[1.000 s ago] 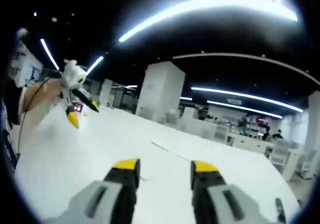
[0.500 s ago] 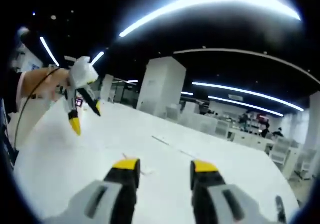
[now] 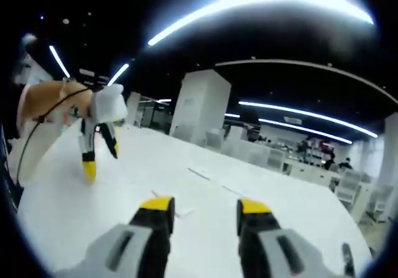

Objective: Locate the socket holder cover, grip the socket holder cover, clip it into the socket holder slot.

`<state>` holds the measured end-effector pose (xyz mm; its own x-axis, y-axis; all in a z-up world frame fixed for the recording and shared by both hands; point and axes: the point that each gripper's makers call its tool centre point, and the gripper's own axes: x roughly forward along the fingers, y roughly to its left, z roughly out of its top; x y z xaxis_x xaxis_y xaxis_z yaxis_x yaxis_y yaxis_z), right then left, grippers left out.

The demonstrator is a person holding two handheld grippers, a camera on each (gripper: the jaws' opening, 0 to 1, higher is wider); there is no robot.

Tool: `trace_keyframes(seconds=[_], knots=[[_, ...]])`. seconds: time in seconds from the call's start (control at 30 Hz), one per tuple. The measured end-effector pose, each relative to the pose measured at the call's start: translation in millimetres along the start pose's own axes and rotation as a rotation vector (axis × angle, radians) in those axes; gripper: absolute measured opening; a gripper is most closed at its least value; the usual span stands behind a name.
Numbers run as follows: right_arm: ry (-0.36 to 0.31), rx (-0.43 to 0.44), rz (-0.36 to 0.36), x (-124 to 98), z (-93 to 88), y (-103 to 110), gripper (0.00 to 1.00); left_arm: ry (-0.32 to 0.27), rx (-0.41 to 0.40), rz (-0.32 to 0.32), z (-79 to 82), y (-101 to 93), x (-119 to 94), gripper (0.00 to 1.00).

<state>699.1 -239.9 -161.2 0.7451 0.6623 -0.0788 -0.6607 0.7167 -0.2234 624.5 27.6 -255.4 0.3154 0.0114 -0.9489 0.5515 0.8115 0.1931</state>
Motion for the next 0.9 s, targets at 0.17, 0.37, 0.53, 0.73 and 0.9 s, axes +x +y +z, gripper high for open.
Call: trace_keyframes(seconds=[0.17, 0.37, 0.53, 0.73, 0.9], knots=[[-0.005, -0.002, 0.006, 0.8, 3.1, 0.5, 0.42, 0.074, -0.003, -0.017, -17.1, -8.1, 6.9, 0.73], [-0.001, -0.006, 0.005, 0.4, 3.0, 1.4, 0.42, 0.105, -0.018, -0.044, -21.7, -15.0, 5.9, 0.65], [0.001, -0.005, 0.002, 0.6, 2.8, -0.5, 0.42, 0.136, -0.080, -0.038, -24.8, -14.5, 5.9, 0.65], [-0.001, -0.009, 0.006, 0.4, 3.3, 1.6, 0.41, 0.174, -0.203, -0.008, -31.5, -10.0, 5.0, 0.68], [0.004, -0.012, 0.012, 1.1, 2.6, 1.3, 0.41, 0.194, -0.274, -0.056, -31.2, -21.2, 4.9, 0.56]])
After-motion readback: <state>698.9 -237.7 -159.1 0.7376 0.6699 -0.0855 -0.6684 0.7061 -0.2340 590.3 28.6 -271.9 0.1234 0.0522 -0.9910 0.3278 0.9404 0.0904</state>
